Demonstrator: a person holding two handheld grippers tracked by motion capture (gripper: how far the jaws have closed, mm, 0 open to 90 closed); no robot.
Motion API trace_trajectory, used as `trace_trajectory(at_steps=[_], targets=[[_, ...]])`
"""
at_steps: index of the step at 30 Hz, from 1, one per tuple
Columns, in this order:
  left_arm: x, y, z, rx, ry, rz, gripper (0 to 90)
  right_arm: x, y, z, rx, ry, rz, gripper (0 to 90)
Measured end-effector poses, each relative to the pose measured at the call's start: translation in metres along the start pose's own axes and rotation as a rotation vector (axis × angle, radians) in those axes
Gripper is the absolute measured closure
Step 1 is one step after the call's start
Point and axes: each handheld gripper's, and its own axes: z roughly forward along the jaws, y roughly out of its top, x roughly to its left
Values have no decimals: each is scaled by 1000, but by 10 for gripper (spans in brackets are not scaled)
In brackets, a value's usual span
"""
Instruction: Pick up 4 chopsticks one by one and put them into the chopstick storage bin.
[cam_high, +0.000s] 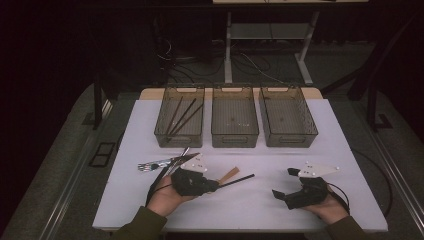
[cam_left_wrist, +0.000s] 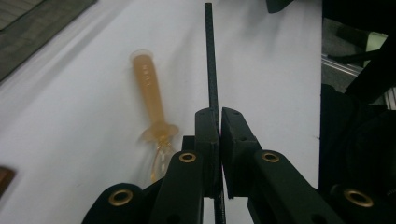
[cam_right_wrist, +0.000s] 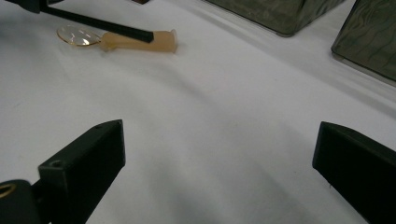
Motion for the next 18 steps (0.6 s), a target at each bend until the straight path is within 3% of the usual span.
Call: trace_trajectory(at_steps=[18], targets=[[22, -17, -37, -36, 123, -59, 861, -1, 0, 0, -2, 2, 10, 22]])
